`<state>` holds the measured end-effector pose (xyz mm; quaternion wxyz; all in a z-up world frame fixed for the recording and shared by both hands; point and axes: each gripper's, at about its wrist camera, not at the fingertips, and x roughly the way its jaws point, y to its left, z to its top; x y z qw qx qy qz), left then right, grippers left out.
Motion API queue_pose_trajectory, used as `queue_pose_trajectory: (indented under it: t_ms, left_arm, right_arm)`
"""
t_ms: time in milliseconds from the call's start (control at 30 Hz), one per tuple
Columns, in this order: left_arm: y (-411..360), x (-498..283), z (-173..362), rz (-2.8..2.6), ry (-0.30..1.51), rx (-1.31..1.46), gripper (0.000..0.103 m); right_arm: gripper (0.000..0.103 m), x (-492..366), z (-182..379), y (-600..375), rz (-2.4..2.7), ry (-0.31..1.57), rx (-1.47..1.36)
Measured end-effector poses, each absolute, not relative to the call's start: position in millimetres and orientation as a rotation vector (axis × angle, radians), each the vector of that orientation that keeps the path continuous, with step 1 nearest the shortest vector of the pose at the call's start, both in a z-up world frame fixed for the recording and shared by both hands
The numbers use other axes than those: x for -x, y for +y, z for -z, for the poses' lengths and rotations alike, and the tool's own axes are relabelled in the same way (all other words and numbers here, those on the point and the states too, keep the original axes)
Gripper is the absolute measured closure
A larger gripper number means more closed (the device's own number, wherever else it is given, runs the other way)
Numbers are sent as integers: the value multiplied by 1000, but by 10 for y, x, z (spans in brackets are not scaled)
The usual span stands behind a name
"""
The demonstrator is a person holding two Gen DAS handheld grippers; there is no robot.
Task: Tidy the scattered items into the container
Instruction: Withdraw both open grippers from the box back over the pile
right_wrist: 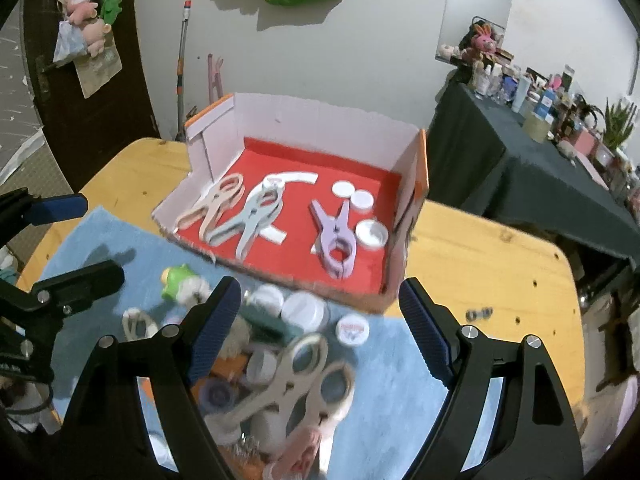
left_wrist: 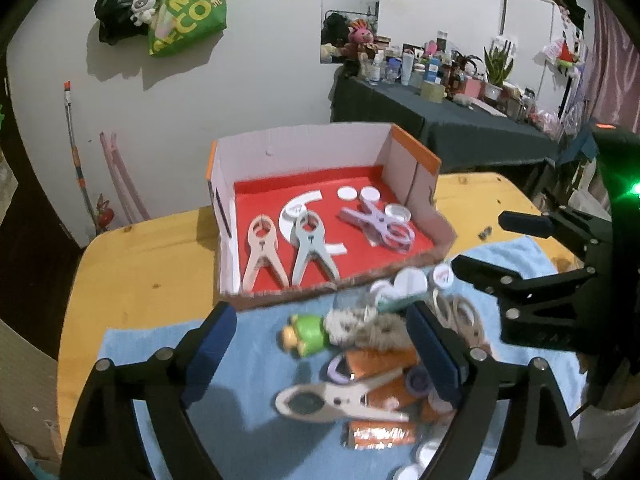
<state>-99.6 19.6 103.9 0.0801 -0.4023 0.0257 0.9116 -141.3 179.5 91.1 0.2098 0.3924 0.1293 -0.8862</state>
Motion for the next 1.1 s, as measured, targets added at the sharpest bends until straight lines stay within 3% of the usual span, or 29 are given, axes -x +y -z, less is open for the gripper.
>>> queue_pose_trajectory:
  t_ms: [1100]
  left_arm:
    - [146, 681, -139, -2542, -43, 1430, 14]
  right_arm:
    - [22, 1237, -263, 2300, 2427, 270, -1318]
